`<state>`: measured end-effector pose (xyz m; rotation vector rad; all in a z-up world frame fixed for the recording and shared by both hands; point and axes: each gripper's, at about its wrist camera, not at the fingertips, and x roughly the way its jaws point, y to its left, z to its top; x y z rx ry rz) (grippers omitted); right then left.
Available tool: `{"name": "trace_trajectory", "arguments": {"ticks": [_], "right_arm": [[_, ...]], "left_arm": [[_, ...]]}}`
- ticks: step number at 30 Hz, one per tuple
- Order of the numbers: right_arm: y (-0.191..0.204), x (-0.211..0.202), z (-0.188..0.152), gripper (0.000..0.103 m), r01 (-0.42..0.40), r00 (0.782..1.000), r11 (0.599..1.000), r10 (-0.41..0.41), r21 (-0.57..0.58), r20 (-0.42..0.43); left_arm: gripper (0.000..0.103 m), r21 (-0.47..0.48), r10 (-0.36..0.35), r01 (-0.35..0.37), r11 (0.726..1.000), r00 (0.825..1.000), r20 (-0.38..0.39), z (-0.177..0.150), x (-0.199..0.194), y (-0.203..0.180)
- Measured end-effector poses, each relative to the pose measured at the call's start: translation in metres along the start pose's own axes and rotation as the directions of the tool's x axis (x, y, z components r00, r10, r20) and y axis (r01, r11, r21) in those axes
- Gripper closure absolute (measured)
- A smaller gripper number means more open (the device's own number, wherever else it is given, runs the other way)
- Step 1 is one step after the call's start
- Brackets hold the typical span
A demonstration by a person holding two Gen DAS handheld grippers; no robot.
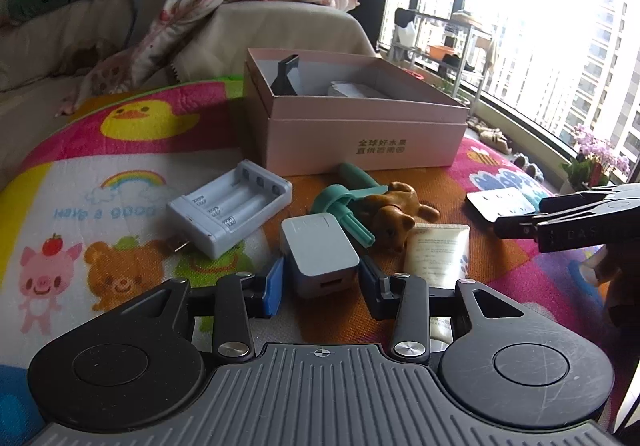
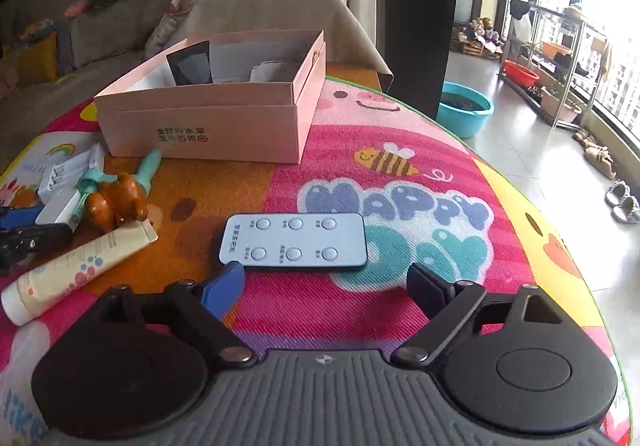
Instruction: Organize rigid objects
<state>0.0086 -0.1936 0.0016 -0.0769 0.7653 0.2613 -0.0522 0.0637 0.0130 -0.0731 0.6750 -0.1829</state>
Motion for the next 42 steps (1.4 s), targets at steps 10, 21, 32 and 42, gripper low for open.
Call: {"name": "trace_trajectory", "arguments": {"ticks": [10, 21, 32, 42], "right_arm": [[0.026, 0.009, 0.008, 0.011, -0.017, 1.0, 0.999, 0.017, -0.05, 0.009], [0.035, -0.014, -0.008, 0.017, -0.049, 0.998, 0.988, 0.053, -0.144, 0.026], [0.028, -0.053, -0.02, 0.018, -0.024, 0.995, 0.971, 0.048, -0.237, 0.093], [0.027, -0.066, 0.062, 0.07, -0.022, 0.961, 0.985, 0.067, -0.169, 0.267]], "left_arm": [[0.06, 0.011, 0.04, -0.04, 0.999, 0.999, 0.001, 0.013, 0.017, -0.002], [0.066, 0.083, 0.038, -0.037, 0.996, 0.999, -0.019, 0.003, 0.002, -0.007], [0.066, 0.169, -0.124, 0.117, 0.979, 0.992, 0.027, 0.001, -0.041, -0.019], [0.066, 0.13, -0.173, 0.141, 0.981, 0.943, 0.286, 0.141, -0.031, -0.007]]}}
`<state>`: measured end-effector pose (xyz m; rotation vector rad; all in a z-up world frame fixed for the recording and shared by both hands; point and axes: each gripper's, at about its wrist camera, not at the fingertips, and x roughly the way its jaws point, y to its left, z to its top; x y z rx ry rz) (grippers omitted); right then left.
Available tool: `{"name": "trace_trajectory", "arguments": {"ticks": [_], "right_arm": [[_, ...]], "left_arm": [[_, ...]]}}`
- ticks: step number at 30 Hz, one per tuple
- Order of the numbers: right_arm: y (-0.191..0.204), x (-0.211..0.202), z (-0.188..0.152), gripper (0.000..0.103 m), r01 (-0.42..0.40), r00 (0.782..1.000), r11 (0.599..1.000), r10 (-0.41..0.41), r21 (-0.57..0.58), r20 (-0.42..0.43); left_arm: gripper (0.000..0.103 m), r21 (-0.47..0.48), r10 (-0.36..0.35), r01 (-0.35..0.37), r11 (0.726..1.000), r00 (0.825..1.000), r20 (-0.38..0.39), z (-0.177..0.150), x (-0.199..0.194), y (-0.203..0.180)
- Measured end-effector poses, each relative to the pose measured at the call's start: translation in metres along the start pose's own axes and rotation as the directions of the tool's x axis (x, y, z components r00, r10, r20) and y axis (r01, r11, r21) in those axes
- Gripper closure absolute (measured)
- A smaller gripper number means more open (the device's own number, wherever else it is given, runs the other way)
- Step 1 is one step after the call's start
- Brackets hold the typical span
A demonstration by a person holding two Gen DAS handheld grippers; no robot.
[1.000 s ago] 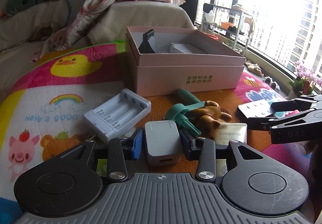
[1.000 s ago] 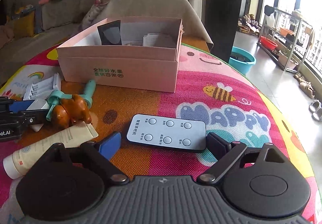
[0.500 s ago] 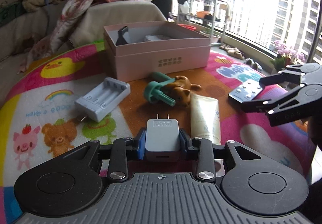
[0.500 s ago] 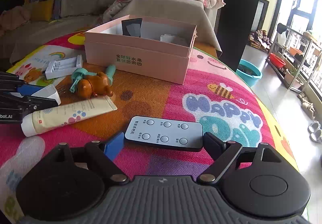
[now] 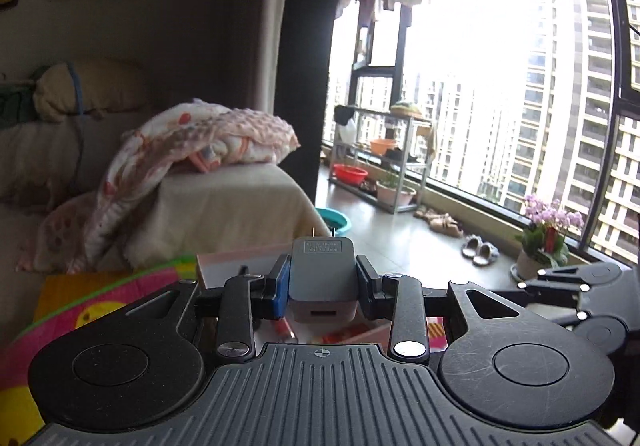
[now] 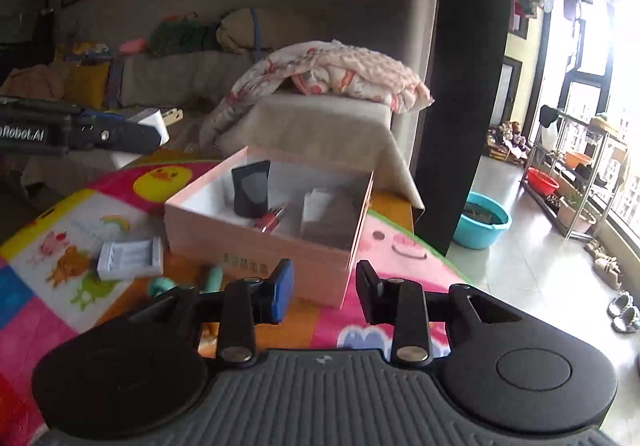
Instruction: Organize rigid objects
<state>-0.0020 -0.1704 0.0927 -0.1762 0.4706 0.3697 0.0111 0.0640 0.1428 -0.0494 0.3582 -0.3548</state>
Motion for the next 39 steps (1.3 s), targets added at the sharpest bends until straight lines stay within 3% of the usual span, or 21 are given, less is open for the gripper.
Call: {"name": "trace_trajectory", "arguments": {"ticks": [1, 4, 5, 9, 12, 16, 20, 24, 27, 32, 35, 39], "right_arm": [[-0.001, 0.002, 0.002, 0.062, -0.015, 1.0, 1.0, 0.015, 0.001, 0.001], [-0.002, 0.004, -0.007, 0.018, -0.054, 0.999, 0.998, 0.054, -0.023, -0.003], [-0.002, 0.005, -0.015, 0.014, -0.066, 0.998, 0.997, 0.066, -0.032, -0.016], [-0.001, 0.017, -0.042, 0.014, -0.115, 0.985, 0.993, 0.112, -0.013, -0.134], [-0.003, 0.026, -0.06, 0.014, -0.12, 0.973, 0.992, 0.122, 0.022, -0.198], [-0.006, 0.04, -0.074, 0.014, -0.098, 0.966, 0.995, 0.101, 0.024, -0.239], [-0.011, 0.053, -0.074, 0.015, -0.124, 0.958, 0.989, 0.141, 0.084, -0.248], [0.001, 0.054, -0.068, 0.017, -0.107, 0.964, 0.994, 0.105, 0.004, -0.245], [0.0, 0.043, -0.052, 0.017, -0.137, 0.966, 0.99, 0.139, 0.027, -0.216], [-0.011, 0.03, 0.016, 0.017, -0.13, 0.99, 0.986, 0.135, 0.109, -0.041], [-0.014, 0.046, 0.062, 0.016, -0.141, 0.989, 0.978, 0.133, 0.157, 0.065], [-0.007, 0.077, 0.088, 0.014, -0.144, 0.989, 0.972, 0.144, 0.186, 0.013]], "left_arm": [[0.066, -0.016, -0.009, 0.009, 1.0, 1.0, -0.007, 0.003, 0.008, 0.004], [0.066, -0.078, -0.038, 0.035, 0.996, 0.998, -0.045, 0.002, 0.034, 0.017], [0.066, -0.106, -0.054, 0.048, 0.993, 0.997, -0.06, -0.001, 0.045, 0.022], [0.066, -0.168, -0.026, 0.003, 0.986, 0.99, -0.135, -0.016, 0.088, 0.04], [0.066, -0.198, 0.0, -0.028, 0.98, 0.99, -0.139, -0.025, 0.09, 0.05], [0.066, -0.2, -0.013, -0.018, 0.98, 0.988, -0.152, -0.042, 0.064, 0.05], [0.066, -0.189, -0.032, 0.0, 0.982, 0.985, -0.169, -0.066, 0.028, 0.044], [0.066, -0.166, -0.006, -0.023, 0.986, 0.985, -0.171, -0.087, -0.01, 0.044], [0.066, -0.121, 0.046, -0.067, 0.99, 0.984, -0.17, -0.1, -0.036, 0.045], [0.066, -0.12, 0.07, -0.095, 0.988, 0.977, -0.199, -0.114, -0.046, 0.053], [0.066, -0.144, 0.063, -0.095, 0.985, 0.976, -0.209, -0.117, -0.041, 0.053], [0.066, -0.105, 0.068, -0.092, 0.99, 0.975, -0.214, -0.12, -0.039, 0.046]]}}
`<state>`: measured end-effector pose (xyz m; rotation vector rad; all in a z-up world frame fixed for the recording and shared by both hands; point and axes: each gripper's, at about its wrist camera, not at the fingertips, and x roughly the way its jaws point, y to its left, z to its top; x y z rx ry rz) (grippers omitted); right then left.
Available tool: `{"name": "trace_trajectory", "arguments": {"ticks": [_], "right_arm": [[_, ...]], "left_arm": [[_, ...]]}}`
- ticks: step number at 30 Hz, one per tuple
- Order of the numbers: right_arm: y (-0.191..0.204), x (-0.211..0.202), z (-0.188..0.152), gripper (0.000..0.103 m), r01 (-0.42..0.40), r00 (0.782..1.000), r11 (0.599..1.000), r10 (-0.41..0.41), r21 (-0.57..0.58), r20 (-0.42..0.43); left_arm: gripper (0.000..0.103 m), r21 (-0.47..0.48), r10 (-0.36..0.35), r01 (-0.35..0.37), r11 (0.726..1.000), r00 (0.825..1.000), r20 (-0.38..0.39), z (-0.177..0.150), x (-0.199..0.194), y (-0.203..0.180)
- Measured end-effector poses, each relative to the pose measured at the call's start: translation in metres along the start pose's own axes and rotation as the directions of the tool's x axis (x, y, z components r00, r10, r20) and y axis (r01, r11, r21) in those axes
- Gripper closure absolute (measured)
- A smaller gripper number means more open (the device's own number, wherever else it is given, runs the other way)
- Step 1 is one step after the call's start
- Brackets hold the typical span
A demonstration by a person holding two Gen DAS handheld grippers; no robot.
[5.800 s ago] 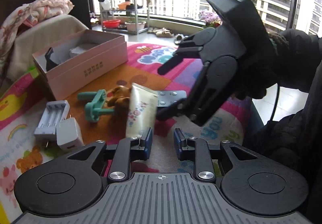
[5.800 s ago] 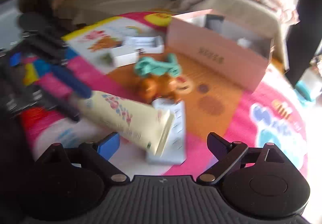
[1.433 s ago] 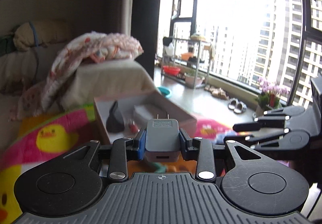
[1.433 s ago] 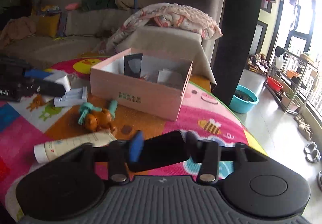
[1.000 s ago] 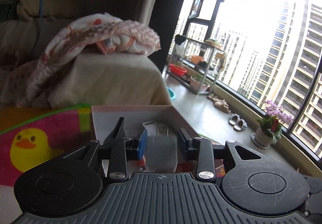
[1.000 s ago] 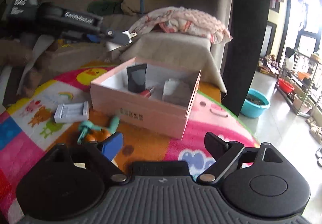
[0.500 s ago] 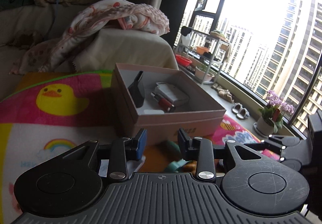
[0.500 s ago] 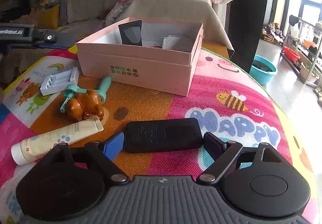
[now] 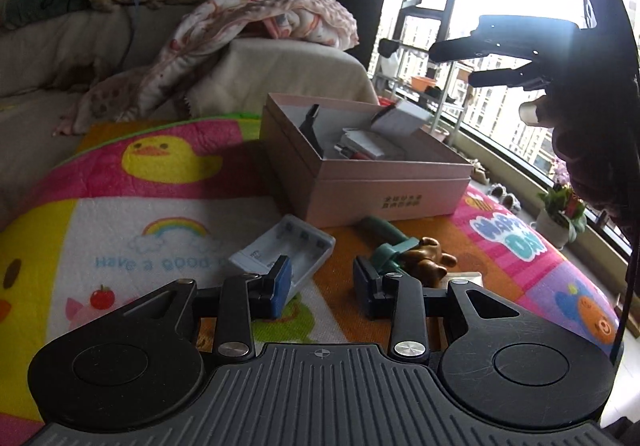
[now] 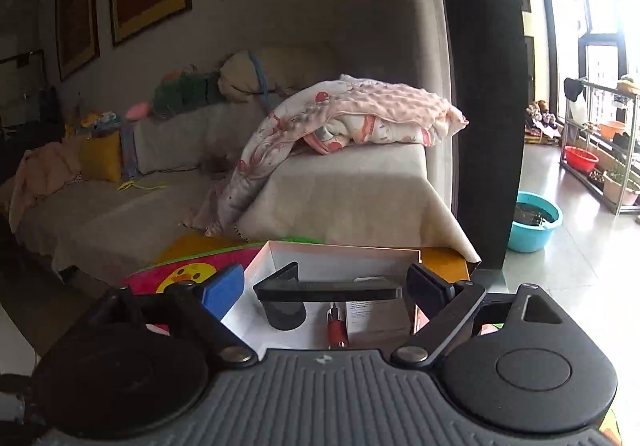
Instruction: Organize rigid objects
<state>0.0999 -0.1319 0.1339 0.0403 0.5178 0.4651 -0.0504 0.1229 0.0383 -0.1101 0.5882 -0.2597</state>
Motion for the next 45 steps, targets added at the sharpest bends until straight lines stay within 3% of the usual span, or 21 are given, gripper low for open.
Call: {"name": "trace_trajectory", "arguments": {"ticks": [3, 6, 10, 12, 15, 18, 23, 27, 30, 35, 41, 45], "right_arm": [[0.008, -0.002, -0.026, 0.014, -0.036, 0.999, 0.999, 0.034, -0.032, -0.042], [0.016, -0.012, -0.071, 0.014, -0.057, 0.992, 0.995, 0.047, -0.081, -0.115], [0.045, -0.027, -0.13, 0.014, -0.179, 0.957, 0.969, 0.131, -0.171, -0.26], [0.067, -0.037, -0.15, 0.014, -0.207, 0.954, 0.945, 0.138, -0.254, -0.265], [0.097, -0.053, -0.169, 0.014, -0.223, 0.967, 0.896, 0.153, -0.383, -0.206], [0.106, -0.057, -0.17, 0.014, -0.215, 0.973, 0.875, 0.155, -0.434, -0.17], [0.089, -0.046, -0.167, 0.014, -0.188, 0.97, 0.894, 0.105, -0.407, -0.218], [0.069, -0.048, -0.174, 0.014, -0.044, 0.985, 0.886, -0.039, -0.461, -0.17], [0.051, -0.044, -0.176, 0.014, 0.067, 0.981, 0.883, -0.142, -0.465, -0.128], [0.023, -0.037, -0.17, 0.014, 0.059, 0.979, 0.939, -0.122, -0.34, -0.166], [0.015, -0.039, -0.172, 0.012, 0.051, 0.979, 0.949, -0.109, -0.31, -0.171], [0.013, -0.039, -0.171, 0.011, 0.045, 0.979, 0.958, -0.1, -0.284, -0.18]], "left_arm": [[0.066, 0.029, 0.035, -0.035, 0.999, 0.999, 0.003, -0.003, 0.001, 0.001], [0.066, -0.01, 0.011, -0.011, 1.0, 1.0, 0.008, -0.004, 0.002, 0.005], [0.066, -0.032, 0.017, -0.017, 0.999, 1.0, 0.003, -0.003, 0.011, 0.002], [0.066, -0.047, 0.022, -0.022, 0.999, 1.0, -0.003, -0.002, 0.014, 0.0], [0.066, -0.035, 0.027, -0.027, 0.999, 1.0, 0.0, 0.001, 0.013, -0.005], [0.066, -0.021, 0.024, -0.023, 1.0, 1.0, 0.013, 0.003, 0.008, -0.007], [0.066, -0.02, 0.011, -0.01, 1.0, 1.0, 0.022, 0.004, 0.004, -0.007], [0.066, -0.005, -0.015, 0.015, 1.0, 1.0, 0.013, 0.003, 0.007, -0.011], [0.066, 0.025, -0.047, 0.048, 0.999, 0.999, -0.01, 0.001, 0.015, -0.02], [0.066, 0.13, -0.069, 0.074, 0.989, 0.997, -0.04, 0.01, 0.037, -0.04], [0.066, 0.169, -0.071, 0.083, 0.982, 0.995, -0.076, 0.022, 0.074, -0.05], [0.065, 0.143, -0.088, 0.1, 0.985, 0.992, -0.093, 0.024, 0.084, -0.05]]}}
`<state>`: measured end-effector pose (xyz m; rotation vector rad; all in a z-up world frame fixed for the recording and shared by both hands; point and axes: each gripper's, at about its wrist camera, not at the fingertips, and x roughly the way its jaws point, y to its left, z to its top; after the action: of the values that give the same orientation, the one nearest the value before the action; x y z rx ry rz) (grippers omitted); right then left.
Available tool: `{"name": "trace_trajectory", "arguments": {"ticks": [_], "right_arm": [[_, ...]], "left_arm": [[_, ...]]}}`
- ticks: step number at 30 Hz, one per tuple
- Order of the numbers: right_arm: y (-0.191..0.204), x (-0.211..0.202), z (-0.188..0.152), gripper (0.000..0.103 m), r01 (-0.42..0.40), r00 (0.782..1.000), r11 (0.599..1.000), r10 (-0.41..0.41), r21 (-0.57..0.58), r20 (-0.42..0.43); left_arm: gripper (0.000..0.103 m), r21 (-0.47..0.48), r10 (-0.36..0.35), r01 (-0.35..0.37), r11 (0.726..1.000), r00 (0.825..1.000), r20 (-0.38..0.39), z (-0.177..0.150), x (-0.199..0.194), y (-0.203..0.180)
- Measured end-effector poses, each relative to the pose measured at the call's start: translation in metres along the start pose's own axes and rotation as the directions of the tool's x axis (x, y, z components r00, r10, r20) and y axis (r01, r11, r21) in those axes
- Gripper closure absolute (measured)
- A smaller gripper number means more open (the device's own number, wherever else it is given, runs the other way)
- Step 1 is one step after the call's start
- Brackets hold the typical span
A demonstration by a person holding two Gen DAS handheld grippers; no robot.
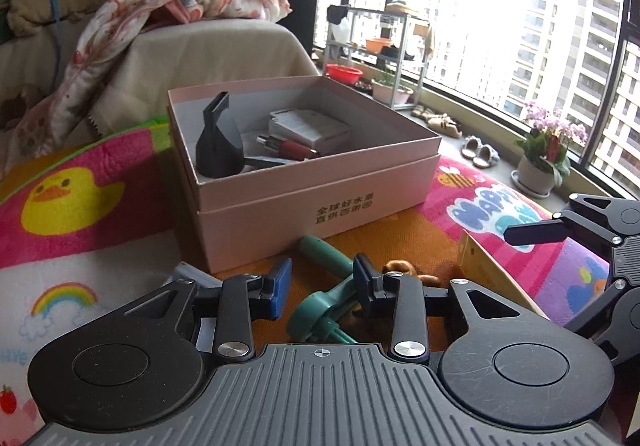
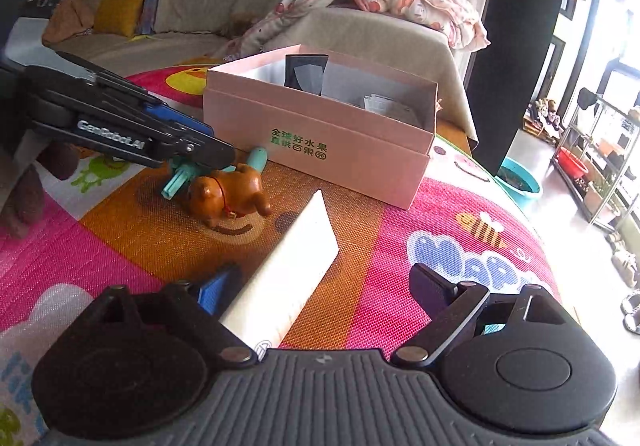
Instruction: Organize rigid objects
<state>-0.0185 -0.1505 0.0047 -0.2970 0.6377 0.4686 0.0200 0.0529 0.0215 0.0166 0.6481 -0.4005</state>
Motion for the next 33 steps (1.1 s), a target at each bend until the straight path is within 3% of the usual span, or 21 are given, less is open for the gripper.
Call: {"name": "trace_trajectory", "arguments": {"ticks": [5, 10, 14, 18, 20, 22, 26, 33], "right_arm": [[-0.006, 0.004, 0.001, 0.007, -0.014, 1.0, 0.999, 0.015, 0.048, -0.02], [-0.007, 0.004, 0.001, 0.006, -0.016, 1.0, 0.998, 0.018, 0.059, -0.025], [-0.007, 0.005, 0.001, 0.005, -0.014, 0.999, 0.998, 0.016, 0.062, -0.028], [-0.008, 0.006, 0.001, 0.004, -0.013, 0.999, 0.998, 0.015, 0.065, -0.03], [-0.008, 0.007, 0.002, 0.004, -0.013, 0.999, 0.998, 0.015, 0.068, -0.031], [-0.009, 0.007, 0.002, 0.004, -0.013, 0.999, 0.997, 0.016, 0.071, -0.032], [-0.009, 0.007, 0.001, 0.004, -0.014, 0.999, 0.997, 0.016, 0.072, -0.032], [-0.01, 0.008, 0.001, 0.003, -0.016, 0.999, 0.997, 0.019, 0.078, -0.036]], "left_arm": [[0.066, 0.037, -0.046, 0.049, 0.998, 0.996, -0.071, -0.013, -0.002, -0.01], [0.065, 0.051, -0.005, 0.008, 0.999, 0.998, -0.062, -0.029, -0.027, -0.014], [0.061, 0.012, -0.076, 0.077, 0.997, 0.995, -0.064, -0.036, -0.05, -0.006], [0.062, -0.056, 0.076, -0.072, 0.996, 0.996, 0.056, -0.026, -0.071, 0.023], [0.064, -0.159, 0.16, -0.146, 0.976, 0.984, 0.079, -0.022, -0.071, 0.049], [0.064, -0.247, 0.199, -0.174, 0.953, 0.977, 0.079, -0.021, -0.066, 0.073], [0.065, -0.341, 0.16, -0.138, 0.93, 0.986, 0.036, -0.031, -0.053, 0.094], [0.06, -0.213, 0.037, -0.036, 0.976, 0.999, 0.001, -0.04, -0.05, 0.055]]}}
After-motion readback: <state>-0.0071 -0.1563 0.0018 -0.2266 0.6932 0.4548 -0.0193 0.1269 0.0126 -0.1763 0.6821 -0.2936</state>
